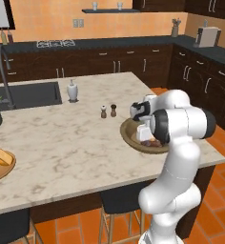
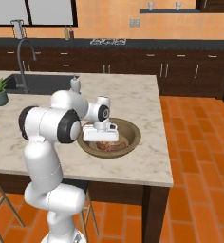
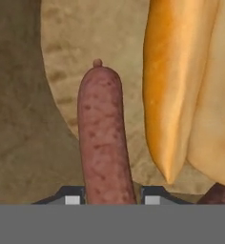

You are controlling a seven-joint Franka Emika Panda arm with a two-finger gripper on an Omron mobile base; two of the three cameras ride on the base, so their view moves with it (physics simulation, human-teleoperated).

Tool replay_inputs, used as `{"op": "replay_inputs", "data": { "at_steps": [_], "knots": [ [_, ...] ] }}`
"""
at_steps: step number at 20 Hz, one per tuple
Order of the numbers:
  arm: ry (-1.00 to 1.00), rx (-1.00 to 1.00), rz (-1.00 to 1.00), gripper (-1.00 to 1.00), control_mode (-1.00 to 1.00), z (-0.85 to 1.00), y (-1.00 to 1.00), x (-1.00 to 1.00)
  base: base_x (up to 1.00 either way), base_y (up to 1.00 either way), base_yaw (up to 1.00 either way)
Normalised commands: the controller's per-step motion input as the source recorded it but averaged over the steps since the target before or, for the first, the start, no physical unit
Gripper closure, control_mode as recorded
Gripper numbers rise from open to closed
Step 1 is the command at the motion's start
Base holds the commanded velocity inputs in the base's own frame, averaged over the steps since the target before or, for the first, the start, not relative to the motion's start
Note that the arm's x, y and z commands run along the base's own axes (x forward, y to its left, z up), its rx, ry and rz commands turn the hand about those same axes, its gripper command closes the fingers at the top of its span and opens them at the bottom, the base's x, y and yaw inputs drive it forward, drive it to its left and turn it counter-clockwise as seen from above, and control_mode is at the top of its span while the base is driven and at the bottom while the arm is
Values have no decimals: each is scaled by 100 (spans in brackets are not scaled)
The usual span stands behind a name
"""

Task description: Place one bun and one sausage from the bowl on each plate.

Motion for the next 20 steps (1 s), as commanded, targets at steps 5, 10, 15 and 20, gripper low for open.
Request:
{"op": "replay_inputs", "data": {
  "at_steps": [5,10,15,20],
  "knots": [
    [7,0,0,100,-100,31,0,-2,0,0,0],
    [0,11,0,100,-100,71,-4,-34,0,0,0],
    [-24,11,-1,100,-100,83,0,-97,0,0,0],
    [-21,3,-4,100,-100,88,8,-99,0,0,0]
  ]
}}
